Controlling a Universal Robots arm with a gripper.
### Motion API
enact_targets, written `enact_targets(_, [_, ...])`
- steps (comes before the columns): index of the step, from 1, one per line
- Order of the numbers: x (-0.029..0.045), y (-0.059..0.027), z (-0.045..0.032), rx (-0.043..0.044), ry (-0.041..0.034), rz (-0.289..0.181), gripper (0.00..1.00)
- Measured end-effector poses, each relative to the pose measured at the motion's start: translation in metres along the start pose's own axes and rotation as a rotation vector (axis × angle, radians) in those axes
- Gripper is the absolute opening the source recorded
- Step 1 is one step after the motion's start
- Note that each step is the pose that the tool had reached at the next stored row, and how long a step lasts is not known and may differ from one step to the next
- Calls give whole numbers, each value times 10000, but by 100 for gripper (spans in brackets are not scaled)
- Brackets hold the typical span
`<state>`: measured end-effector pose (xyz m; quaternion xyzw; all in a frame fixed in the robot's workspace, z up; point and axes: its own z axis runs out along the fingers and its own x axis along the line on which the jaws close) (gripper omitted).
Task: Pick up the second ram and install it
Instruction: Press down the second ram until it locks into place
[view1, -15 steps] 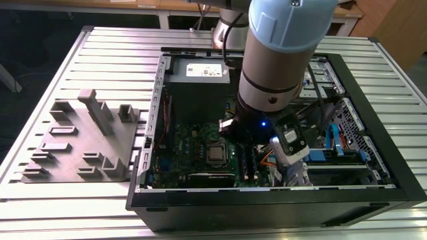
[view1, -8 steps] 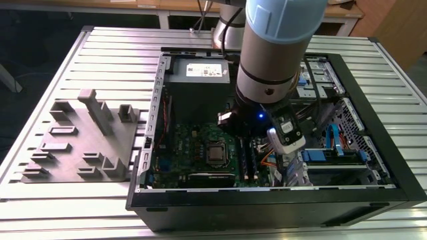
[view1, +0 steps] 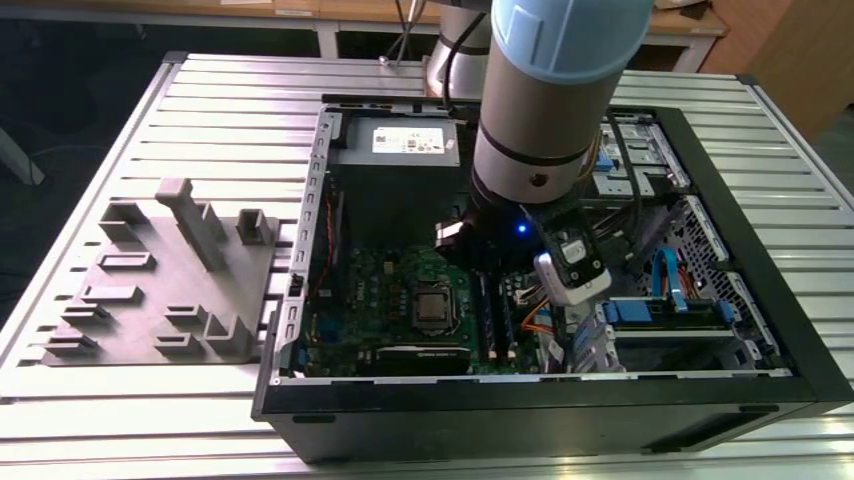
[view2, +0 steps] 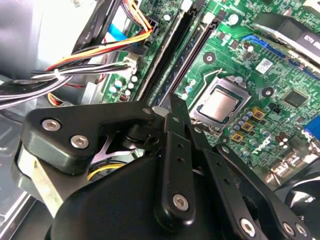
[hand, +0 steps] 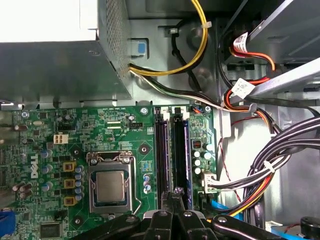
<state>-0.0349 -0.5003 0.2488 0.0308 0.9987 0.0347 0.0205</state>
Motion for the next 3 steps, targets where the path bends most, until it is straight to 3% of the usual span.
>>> enact_targets(3, [0,0,0,-1,0,-1,7])
